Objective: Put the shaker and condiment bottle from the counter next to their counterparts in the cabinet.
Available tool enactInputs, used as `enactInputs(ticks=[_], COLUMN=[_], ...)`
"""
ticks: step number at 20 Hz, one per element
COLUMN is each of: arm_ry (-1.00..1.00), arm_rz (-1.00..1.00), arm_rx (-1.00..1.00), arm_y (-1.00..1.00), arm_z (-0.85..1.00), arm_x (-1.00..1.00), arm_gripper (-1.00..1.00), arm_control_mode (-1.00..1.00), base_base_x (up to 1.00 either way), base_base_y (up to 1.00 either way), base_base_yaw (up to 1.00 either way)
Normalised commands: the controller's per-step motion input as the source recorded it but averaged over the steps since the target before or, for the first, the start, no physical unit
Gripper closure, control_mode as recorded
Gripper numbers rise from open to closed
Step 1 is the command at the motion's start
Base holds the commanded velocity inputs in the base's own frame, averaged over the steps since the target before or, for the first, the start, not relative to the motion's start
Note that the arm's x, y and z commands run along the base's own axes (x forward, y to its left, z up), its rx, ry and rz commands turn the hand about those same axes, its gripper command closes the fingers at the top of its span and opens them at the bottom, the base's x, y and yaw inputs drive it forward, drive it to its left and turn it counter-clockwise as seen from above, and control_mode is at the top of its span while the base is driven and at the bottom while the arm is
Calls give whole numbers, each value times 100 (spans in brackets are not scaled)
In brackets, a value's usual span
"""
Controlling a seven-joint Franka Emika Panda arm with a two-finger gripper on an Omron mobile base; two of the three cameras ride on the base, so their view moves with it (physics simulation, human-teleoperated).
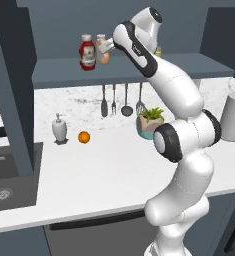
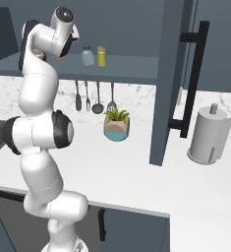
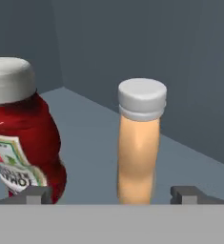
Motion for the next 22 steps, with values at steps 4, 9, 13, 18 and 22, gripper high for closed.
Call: enactInputs(ticks=[4,9,13,18,22], arm_ry=[-13,-19,-23,-35,-33], arm_rz=[0,-4,-11,-18,-22], arm_rx=[-6,-8,-10,-14,-10], arm_y=[0,0,0,0,0], arm_z=[0,0,-12,-48,-49], arm_x=[-98,-100,-100,-100,-100], arm_gripper=[-100,-100,-100,-100,-100], arm_control_mode=[-100,-100,-100,-100,-100], base_base_x=[0,0,0,0,0], base_base_y=[0,0,0,0,0], base_base_yaw=[0,0,0,0,0])
